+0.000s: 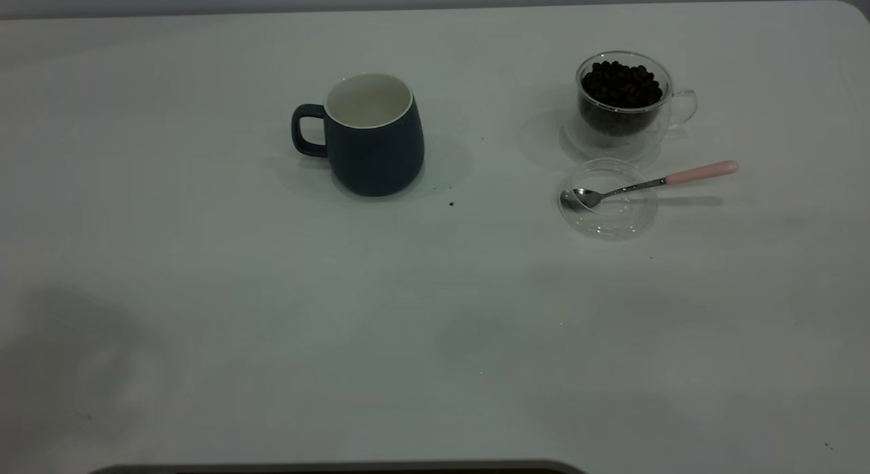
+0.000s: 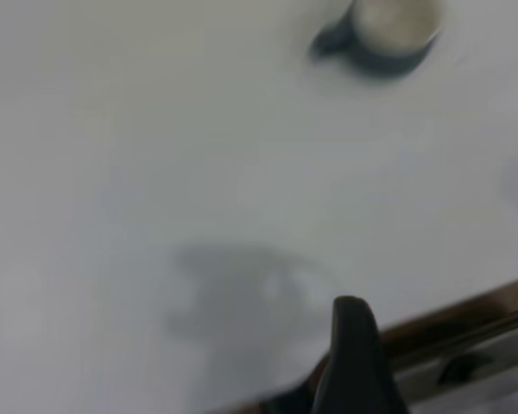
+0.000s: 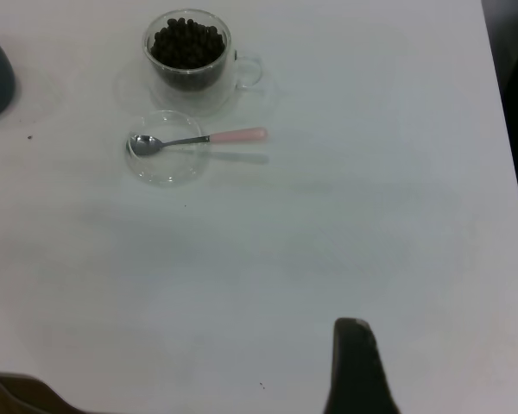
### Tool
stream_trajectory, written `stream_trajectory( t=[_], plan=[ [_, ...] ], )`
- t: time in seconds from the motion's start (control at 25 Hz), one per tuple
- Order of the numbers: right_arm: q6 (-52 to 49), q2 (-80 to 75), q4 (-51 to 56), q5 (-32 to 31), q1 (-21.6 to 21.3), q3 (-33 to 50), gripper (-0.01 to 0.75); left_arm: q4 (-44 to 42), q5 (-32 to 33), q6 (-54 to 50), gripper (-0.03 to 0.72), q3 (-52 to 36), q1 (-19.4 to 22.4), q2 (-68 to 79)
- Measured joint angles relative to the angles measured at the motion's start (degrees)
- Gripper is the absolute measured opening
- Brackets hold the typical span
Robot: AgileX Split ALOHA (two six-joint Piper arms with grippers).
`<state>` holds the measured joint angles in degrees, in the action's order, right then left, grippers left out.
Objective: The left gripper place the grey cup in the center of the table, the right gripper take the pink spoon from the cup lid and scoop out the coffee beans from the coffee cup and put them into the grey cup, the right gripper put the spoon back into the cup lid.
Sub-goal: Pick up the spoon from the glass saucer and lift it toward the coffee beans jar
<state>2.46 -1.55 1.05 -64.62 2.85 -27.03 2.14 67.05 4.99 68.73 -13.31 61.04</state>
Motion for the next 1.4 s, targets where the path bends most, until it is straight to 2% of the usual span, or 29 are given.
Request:
stream_trajectory(
  t=[0.16, 0.28, 0.56, 1.08, 1.2, 1.4],
  plan=[
    [0.0, 0.0, 0.0, 0.0, 0.0, 0.0, 0.531, -5.7, 0.0, -5.0, 0.567, -16.0, 0.0, -10.8],
    [0.0, 0.0, 0.0, 0.0, 0.0, 0.0, 0.531, -6.5, -0.3, -6.1, 0.567, -25.7, 0.0, -20.0],
    [0.0, 0.0, 0.0, 0.0, 0.0, 0.0, 0.531, -5.8, -0.5, -6.5, 0.567, -38.0, 0.0, -37.2],
    [0.0, 0.0, 0.0, 0.0, 0.0, 0.0, 0.531, -2.8, -2.5, -5.9, 0.567, -40.9, 0.2, -51.1],
    [0.0, 0.0, 0.0, 0.0, 0.0, 0.0, 0.531, -2.7, -2.5, -5.9, 0.567, -40.9, 3.1, -52.7],
    [0.0, 0.0, 0.0, 0.0, 0.0, 0.0, 0.531, -2.7, -2.5, -5.9, 0.567, -40.9, 11.7, -55.2]
  ],
)
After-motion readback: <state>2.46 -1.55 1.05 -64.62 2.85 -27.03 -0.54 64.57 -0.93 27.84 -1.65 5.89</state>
